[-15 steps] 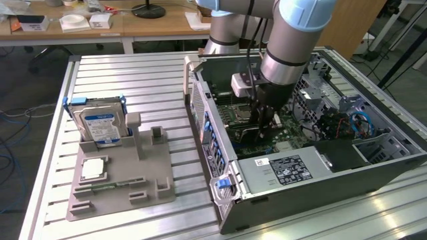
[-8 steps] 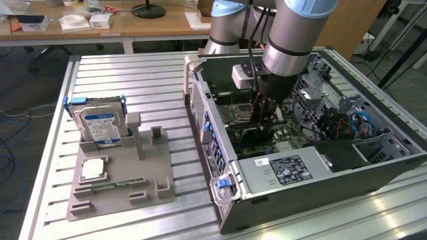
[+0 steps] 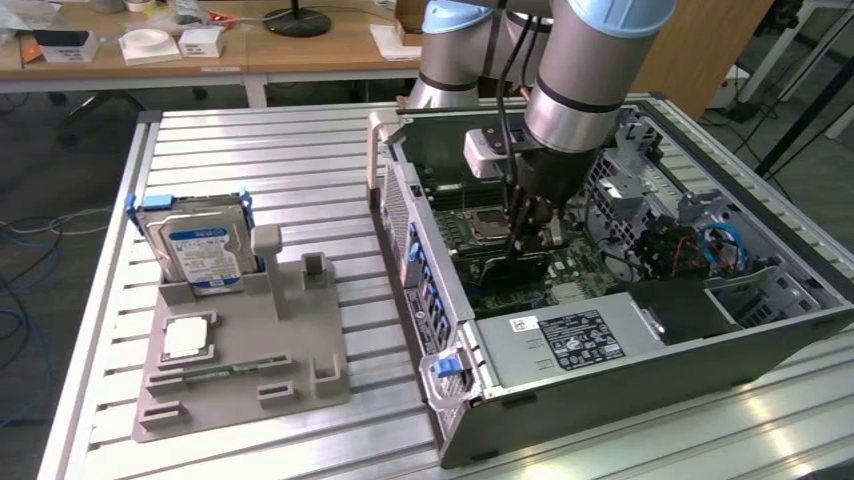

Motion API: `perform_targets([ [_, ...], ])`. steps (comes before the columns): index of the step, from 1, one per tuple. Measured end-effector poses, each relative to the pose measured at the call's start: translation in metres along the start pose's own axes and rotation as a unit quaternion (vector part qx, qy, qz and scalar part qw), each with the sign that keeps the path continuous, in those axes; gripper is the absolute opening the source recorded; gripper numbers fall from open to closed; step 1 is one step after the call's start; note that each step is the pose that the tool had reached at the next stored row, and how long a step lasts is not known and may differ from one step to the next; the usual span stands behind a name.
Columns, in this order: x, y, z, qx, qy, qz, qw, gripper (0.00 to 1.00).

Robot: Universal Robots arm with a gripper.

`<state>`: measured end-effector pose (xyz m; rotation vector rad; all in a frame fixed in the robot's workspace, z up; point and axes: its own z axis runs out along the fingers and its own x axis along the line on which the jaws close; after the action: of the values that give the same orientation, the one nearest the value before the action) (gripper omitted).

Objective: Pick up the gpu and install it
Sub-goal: 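Insert the gpu into the slot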

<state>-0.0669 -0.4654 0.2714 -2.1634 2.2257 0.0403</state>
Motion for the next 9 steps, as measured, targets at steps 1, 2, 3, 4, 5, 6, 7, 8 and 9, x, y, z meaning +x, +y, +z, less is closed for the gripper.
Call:
perform_targets([
  [1,0.0,0.0,0.0,0.0001,-0.0005,0.0,1.0,0.11],
  [2,0.0,0.0,0.0,0.0002,-0.001,0.0,1.0,0.11],
  [3,0.0,0.0,0.0,0.0003,-0.0015,0.0,1.0,0.11],
  [4,0.0,0.0,0.0,0.0003,-0.002,0.0,1.0,0.11],
  [5,0.0,0.0,0.0,0.0004,-0.0025,0.0,1.0,0.11],
  [6,0.0,0.0,0.0,0.0005,-0.003,0.0,1.0,0.11],
  [7,0.0,0.0,0.0,0.0006,-0.0035,0.0,1.0,0.11],
  [8,0.0,0.0,0.0,0.0006,-0.004,0.0,1.0,0.11],
  [9,0.0,0.0,0.0,0.0008,-0.0045,0.0,1.0,0.11],
])
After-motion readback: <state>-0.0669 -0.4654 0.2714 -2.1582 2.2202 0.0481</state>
